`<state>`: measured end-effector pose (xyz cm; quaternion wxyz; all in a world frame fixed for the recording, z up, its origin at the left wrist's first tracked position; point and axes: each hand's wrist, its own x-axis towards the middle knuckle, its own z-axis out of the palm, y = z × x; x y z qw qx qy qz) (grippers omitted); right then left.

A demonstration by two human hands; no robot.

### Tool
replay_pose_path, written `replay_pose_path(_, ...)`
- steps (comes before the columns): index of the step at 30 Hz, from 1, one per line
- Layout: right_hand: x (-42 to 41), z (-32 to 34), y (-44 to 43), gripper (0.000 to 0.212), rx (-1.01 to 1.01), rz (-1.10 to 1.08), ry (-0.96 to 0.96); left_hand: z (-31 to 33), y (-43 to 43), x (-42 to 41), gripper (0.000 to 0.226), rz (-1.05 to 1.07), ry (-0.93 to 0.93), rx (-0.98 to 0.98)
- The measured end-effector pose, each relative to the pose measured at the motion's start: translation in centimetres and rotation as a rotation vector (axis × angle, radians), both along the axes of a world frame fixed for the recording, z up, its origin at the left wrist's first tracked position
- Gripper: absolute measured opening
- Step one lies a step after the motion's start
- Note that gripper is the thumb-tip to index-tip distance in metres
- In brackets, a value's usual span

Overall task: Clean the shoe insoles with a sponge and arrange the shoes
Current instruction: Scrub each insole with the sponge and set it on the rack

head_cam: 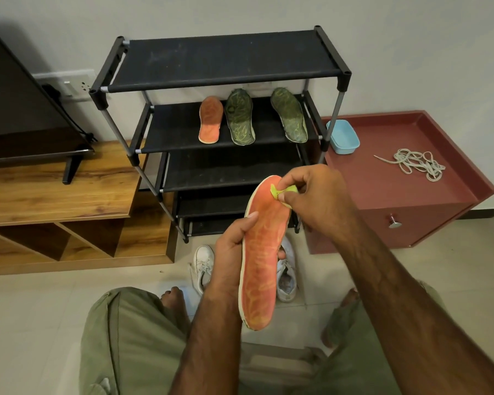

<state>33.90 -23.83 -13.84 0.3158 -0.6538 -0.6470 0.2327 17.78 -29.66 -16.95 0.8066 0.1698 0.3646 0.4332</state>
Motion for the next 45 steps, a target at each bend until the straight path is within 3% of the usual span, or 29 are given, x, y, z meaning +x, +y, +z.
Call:
replay_pose_path(4, -0.3, 0.5, -0.2, 0.011, -0.167, 0.186, -0.042, -0.4, -0.2, 0.0, 0.046, 0.014, -0.005, -0.014)
replay_pose_path(8, -0.3, 0.1, 0.1, 0.010, -0.038, -0.004, -0.049, -0.1, -0.1, -0.1, 0.040, -0.005, -0.007, -0.014)
replay_pose_path(11, -0.8, 0.6, -0.4, 0.011, -0.145, 0.226, -0.081, -0.2, -0.3, -0.2, 0.040, 0.027, 0.011, -0.021)
replay_pose_path(13, -0.4, 0.8, -0.4, 0.009, -0.162, 0.252, -0.060, -0.5, -0.4, -0.5, 0.042, 0.010, 0.013, -0.041)
replay_pose_path(17, 0.9, 0.4, -0.4, 0.019, 0.028, -0.026, 0.254, -0.9, -0.4, -1.6, 0.047, -0.014, 0.035, -0.042)
replay_pose_path(20, 0.4, -0.4, -1.9, 0.036, 0.009, -0.058, 0.579, -0.7, -0.5, -2.0, 0.056, -0.002, 0.081, -0.045)
replay_pose_path(25, -1.0, -2.1, -3.6, 0.041, -0.087, -0.092, 0.858, -0.3, -0.8, -2.0, 0.060, -0.040, 0.125, -0.039)
replay_pose_path(28, -1.2, -2.7, -3.8, 0.041, -0.047, -0.067, 0.694, -0.1, -0.9, -2.1, 0.054, -0.066, 0.119, -0.047)
replay_pose_path(31, -1.3, -3.0, -3.4, 0.026, 0.034, -0.159, 0.433, 0.2, -0.9, -1.9, 0.054, -0.032, 0.132, -0.050)
replay_pose_path(37, -1.9, -2.2, -2.8, 0.023, 0.176, -0.218, 0.358, 0.2, -0.6, -1.8, 0.050, -0.021, 0.086, -0.029)
replay_pose_path(39, -1.9, -2.5, -2.8, 0.028, 0.169, -0.189, 0.287, 0.2, -0.5, -1.8, 0.048, -0.014, 0.081, -0.018)
replay_pose_path(45, -1.7, -2.6, -3.2, 0.014, 0.074, -0.116, 0.138, 0.4, -0.7, -1.4, 0.051, -0.005, 0.096, -0.022)
